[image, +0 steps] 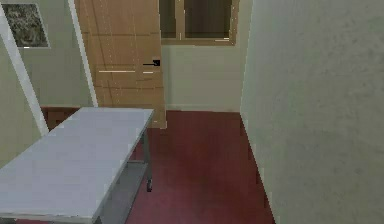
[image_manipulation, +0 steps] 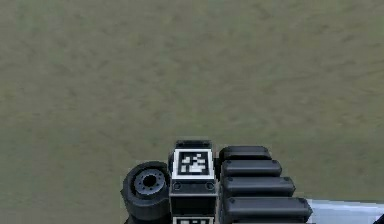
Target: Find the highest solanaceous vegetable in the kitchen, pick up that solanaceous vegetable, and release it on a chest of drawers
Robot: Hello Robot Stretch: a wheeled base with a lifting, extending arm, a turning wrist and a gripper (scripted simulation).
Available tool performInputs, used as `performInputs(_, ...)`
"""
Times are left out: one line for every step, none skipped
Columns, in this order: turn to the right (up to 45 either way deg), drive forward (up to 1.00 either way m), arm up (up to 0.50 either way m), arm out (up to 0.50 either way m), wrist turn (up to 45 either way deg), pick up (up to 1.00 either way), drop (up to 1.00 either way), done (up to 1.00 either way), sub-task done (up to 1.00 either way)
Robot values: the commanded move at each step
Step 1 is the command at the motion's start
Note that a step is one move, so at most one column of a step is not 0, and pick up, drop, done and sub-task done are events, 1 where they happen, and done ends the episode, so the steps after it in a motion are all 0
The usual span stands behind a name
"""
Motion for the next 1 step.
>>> performInputs(3.0, 0.0, 0.0, 0.0, 0.0, 0.0, 0.0, 0.0, 0.0)
